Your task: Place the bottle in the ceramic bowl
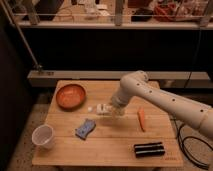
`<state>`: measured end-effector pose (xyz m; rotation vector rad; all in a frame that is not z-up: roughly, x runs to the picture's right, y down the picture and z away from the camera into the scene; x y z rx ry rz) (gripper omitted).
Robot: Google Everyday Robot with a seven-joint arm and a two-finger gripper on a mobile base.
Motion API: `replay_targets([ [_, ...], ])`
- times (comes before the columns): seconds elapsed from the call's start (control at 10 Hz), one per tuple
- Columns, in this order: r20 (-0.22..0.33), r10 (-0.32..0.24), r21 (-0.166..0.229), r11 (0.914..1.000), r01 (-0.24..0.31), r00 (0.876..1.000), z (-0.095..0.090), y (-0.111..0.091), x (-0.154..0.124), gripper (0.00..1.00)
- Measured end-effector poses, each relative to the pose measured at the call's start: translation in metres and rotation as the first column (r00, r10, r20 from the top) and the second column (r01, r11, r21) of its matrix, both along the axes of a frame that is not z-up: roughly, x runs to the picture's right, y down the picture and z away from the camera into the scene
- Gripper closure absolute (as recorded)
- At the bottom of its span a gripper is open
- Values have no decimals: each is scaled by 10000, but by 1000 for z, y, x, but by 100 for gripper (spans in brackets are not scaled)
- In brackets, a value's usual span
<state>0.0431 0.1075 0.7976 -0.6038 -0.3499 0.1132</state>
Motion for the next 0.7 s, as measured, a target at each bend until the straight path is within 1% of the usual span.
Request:
replay_targets([
  [0.2, 101, 11, 78, 10000, -12, 9999, 1, -18, -10, 99],
  [0.4, 157, -95, 140, 9999, 93, 9998, 3, -24, -15, 99],
  [0.7, 348, -224, 275, 9994, 214, 9991, 8, -36, -42, 99],
])
